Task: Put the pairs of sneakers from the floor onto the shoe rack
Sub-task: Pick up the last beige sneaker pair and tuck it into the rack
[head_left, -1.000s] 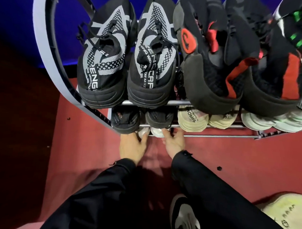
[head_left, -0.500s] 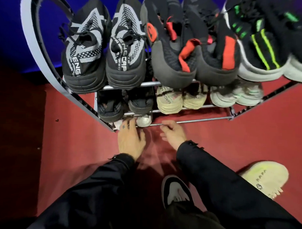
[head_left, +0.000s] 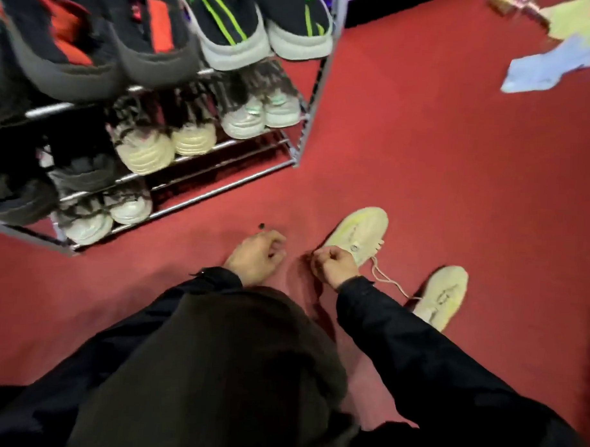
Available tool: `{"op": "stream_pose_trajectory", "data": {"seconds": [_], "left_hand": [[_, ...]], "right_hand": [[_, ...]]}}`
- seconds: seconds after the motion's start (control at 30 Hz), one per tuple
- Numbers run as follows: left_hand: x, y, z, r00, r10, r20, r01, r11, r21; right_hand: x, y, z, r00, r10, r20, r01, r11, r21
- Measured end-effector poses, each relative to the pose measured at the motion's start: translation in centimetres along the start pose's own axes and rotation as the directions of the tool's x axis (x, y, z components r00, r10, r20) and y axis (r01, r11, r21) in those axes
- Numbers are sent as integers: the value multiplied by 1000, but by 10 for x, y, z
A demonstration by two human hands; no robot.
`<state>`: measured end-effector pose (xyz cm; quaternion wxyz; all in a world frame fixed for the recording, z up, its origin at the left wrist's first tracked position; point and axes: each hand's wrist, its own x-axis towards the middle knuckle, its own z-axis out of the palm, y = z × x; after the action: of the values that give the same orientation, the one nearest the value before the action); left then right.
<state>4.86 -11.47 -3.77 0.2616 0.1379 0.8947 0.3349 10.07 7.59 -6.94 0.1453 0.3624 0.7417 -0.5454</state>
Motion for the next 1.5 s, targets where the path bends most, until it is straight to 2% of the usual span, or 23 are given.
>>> {"op": "stream_pose_trajectory", "data": {"seconds": [0.1,0.17,0.3,0.37,0.4,0.47,0.53,0.7,0.8,0.87,1.0,1.17,1.33,1.43,1.5], "left_hand": [[15,21,20,991,42,127,-46,998,32],[24,31,33,981,50,189,-58,998,38],[46,40,60,957,42,286,-66,995,77],[55,42,73,945,6,326,-31,997,69],[58,43,79,935,-12,353,-21,996,88],[62,43,90,919,-32,392,-28,989,145],[66,40,98,932,-43,361,-21,985,171],[72,37,106,969,-145,200,141,989,35],[71,42,108,973,-196,123,191,980,50],[71,47,110,961,-243,130,240,970,41],[67,52,112,890,-327,319,368,927,-76],[65,20,103,881,-317,351,442,817,-371],[33,20,48,895,-431,113,414,711,-568],[14,6,12,872,-488,-34,361,690,-628],[-2,-7,-8,850,-521,-78,352,672,-652]], "right_hand": [[0,26,-39,984,-4,-176,-3,999,-37],[-6,40,-65,945,10,-328,-34,997,-68],[-23,72,-111,777,73,-626,-189,974,-121],[-30,93,-133,676,140,-723,-342,929,-140],[-30,104,-141,644,218,-734,-405,910,-85],[-25,122,-152,626,445,-641,-443,879,178],[-22,130,-157,651,593,-474,-428,803,416],[-16,143,-145,737,583,-342,-436,796,419],[-6,130,-129,754,614,-236,-466,751,467],[-3,115,-118,782,586,-210,-444,762,471],[-3,88,-102,856,497,-143,-344,753,561],[-4,64,-97,894,441,-77,-293,707,644],[-7,33,-79,956,286,-71,-177,749,639],[-9,7,-56,983,183,2,-152,810,566],[-11,-10,-35,991,118,70,-137,844,519]]}}
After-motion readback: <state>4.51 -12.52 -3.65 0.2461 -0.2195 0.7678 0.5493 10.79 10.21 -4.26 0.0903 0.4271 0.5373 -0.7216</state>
